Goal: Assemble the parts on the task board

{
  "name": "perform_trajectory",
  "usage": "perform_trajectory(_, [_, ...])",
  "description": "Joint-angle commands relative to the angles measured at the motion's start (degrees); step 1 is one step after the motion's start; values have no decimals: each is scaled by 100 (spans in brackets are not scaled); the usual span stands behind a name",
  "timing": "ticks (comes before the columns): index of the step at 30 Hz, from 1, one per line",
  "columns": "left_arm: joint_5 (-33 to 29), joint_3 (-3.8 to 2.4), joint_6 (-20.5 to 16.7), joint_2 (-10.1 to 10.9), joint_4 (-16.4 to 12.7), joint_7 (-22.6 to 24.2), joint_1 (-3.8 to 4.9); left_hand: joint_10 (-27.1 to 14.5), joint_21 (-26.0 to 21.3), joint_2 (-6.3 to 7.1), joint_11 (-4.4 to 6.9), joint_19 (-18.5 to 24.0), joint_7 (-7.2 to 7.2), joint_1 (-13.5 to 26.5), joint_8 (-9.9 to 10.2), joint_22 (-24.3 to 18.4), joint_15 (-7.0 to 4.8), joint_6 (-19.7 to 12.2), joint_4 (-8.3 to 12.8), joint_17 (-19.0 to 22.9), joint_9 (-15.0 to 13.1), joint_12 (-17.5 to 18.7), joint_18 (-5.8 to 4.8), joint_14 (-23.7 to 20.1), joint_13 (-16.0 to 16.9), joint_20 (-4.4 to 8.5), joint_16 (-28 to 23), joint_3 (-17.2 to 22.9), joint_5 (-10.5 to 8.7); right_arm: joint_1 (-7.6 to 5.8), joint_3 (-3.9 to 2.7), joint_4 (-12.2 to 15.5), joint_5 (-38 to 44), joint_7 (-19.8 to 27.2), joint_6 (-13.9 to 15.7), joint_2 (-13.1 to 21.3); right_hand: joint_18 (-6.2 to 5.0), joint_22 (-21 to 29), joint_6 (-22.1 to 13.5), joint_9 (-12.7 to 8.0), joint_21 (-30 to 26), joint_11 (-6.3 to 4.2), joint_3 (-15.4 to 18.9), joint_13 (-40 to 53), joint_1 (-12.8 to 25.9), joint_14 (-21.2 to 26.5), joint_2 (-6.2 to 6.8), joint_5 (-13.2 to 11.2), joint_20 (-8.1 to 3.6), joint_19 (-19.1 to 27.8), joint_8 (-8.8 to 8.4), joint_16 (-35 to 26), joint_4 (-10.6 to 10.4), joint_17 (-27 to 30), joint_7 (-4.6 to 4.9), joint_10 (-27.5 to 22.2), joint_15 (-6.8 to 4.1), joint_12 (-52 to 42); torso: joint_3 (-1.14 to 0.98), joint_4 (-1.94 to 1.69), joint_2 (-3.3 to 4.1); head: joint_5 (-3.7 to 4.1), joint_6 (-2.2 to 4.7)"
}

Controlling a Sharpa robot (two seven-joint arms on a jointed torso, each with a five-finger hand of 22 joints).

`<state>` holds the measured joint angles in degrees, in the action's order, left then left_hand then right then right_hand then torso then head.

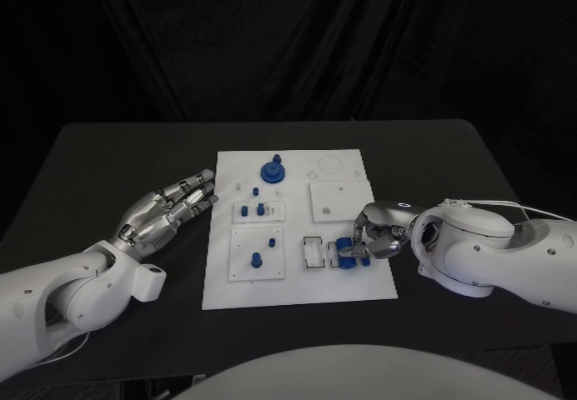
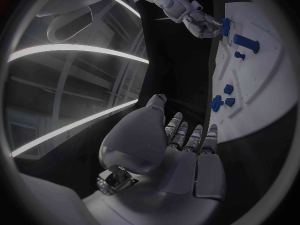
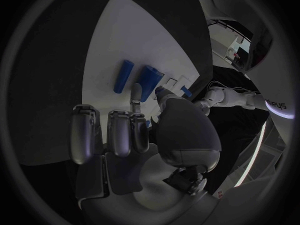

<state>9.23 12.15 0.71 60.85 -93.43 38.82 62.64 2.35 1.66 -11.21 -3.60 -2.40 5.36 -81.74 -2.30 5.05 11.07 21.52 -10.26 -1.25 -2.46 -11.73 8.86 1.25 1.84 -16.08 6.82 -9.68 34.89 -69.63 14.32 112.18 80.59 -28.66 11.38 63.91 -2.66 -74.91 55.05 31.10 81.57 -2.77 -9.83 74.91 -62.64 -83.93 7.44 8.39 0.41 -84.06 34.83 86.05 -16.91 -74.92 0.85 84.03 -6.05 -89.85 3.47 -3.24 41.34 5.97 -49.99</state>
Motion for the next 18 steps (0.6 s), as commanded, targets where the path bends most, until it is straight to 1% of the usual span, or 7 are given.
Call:
perform_trajectory(1, [-99, -4, 129, -5, -4, 614, -5, 1, -13, -8, -33, 8, 41, -54, -35, 7, 36, 25, 40, -5, -6, -27, 42, 12, 7, -37, 38, 0, 36, 29, -1, -14, 7, 28, 66, -39, 55, -1234, -63, -11, -47, -10, -33, 1509, -36, -454, -52, 12, -36, -307, -43, -42, 4, -727, 25, 597, -23, -15, 1, -1, -1, -10, -1])
perform_trajectory(7, [-108, -4, 158, -3, -3, 566, -5, 2, -13, -8, -41, 7, 48, -55, -36, 8, 38, 28, 43, -5, -7, -35, 40, 13, 8, -37, 39, 2, 37, 57, -1, -74, 3, -80, -53, -122, 47, -1221, -136, -34, -86, 16, -32, 1509, -27, -444, -55, 13, -24, -289, -120, -68, 2, -684, 58, 597, -4, -15, 0, -2, -1, -15, -1])
perform_trajectory(14, [-110, -4, 197, -8, 5, 491, -5, 9, -8, -12, -100, -1, 99, -57, -49, 16, 52, 82, 62, -6, -14, -79, 29, 15, 12, -42, 52, 11, 36, 105, -1, -147, 2, -147, -108, -209, 41, -1211, -230, -87, -114, 61, -11, 1509, 45, -438, -65, -37, 5, -274, -240, -89, -2, -654, 109, 597, 32, -15, 0, -3, -3, -32, -1])
perform_trajectory(15, [-110, -4, 204, -10, 6, 478, -5, 11, -7, -15, -122, -4, 118, -57, -58, 17, 58, 123, 69, -7, -19, -93, 25, 16, 13, -44, 57, 15, 39, 114, -2, -158, 2, -161, -113, -225, 42, -1212, -256, -112, -111, 78, 1, 1509, 111, -439, -80, -43, 17, -274, -287, -89, -5, -654, 126, 597, 45, -15, 0, -4, -3, -32, -1])
perform_trajectory(16, [-110, -4, 210, -11, 7, 470, -5, 12, -7, -15, -124, -4, 120, -57, -59, 17, 58, 126, 69, -7, -20, -95, 24, 16, 13, -44, 58, 16, 39, 120, -2, -167, 2, -174, -119, -237, 42, -1212, -256, -112, -111, 78, 1, 1509, 112, -439, -80, -43, 17, -274, -287, -89, -5, -654, 126, 597, 45, -15, 0, -3, -3, -32, -1])
perform_trajectory(18, [-110, -4, 220, -12, 7, 453, -6, 13, -5, -18, -143, -7, 137, -57, -68, 21, 62, 164, 75, -8, -25, -108, 20, 17, 14, -45, 64, 20, 40, 131, -2, -182, 2, -202, -142, -258, 41, -1211, -282, -147, -113, 95, 17, 1509, 198, -440, -91, -69, 32, -272, -346, -89, -6, -654, 146, 597, 61, -15, 1, -2, -1, -33, -1])
